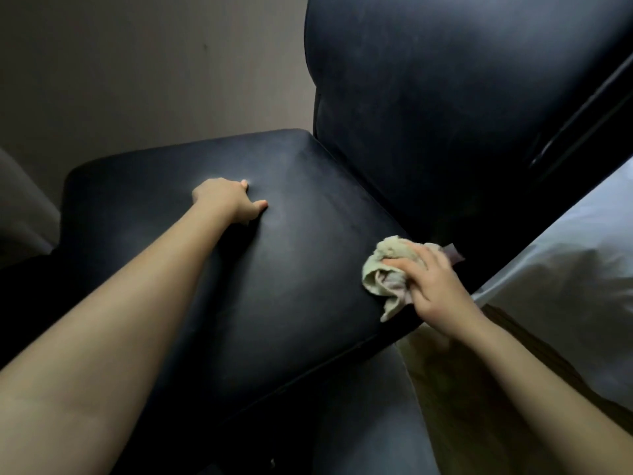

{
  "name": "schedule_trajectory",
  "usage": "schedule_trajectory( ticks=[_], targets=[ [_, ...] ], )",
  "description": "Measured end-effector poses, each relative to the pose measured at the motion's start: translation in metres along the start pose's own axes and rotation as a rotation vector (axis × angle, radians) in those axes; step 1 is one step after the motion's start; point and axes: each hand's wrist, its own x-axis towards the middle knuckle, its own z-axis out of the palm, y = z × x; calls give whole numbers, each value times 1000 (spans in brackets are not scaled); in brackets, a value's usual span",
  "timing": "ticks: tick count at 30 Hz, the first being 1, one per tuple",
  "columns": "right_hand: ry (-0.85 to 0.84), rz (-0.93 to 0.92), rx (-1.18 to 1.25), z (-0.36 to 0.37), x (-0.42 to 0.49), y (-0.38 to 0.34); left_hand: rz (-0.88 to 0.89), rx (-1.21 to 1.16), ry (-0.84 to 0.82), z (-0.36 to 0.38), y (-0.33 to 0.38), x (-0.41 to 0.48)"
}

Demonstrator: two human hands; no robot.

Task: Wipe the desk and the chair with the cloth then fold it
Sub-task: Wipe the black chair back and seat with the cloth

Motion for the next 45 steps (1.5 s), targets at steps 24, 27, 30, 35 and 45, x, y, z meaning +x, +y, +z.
schedule_trajectory(
  ticks=[24,27,30,35,45],
  targets=[
    [-97,-220,97,13,20,-41,113,-30,-29,2,-21,-11],
    [-53,-75,87,1,22,-25,159,-183,-30,7,-49,-23],
    [-85,-192,73,7,26,-58,117,-321,28,24,-103,-43],
    [-297,-778,147,56,30,-181,12,-436,128,39,-154,-93],
    [-491,-1083,14,84,40,-276,18,-266,-11,37,-159,-134]
  ],
)
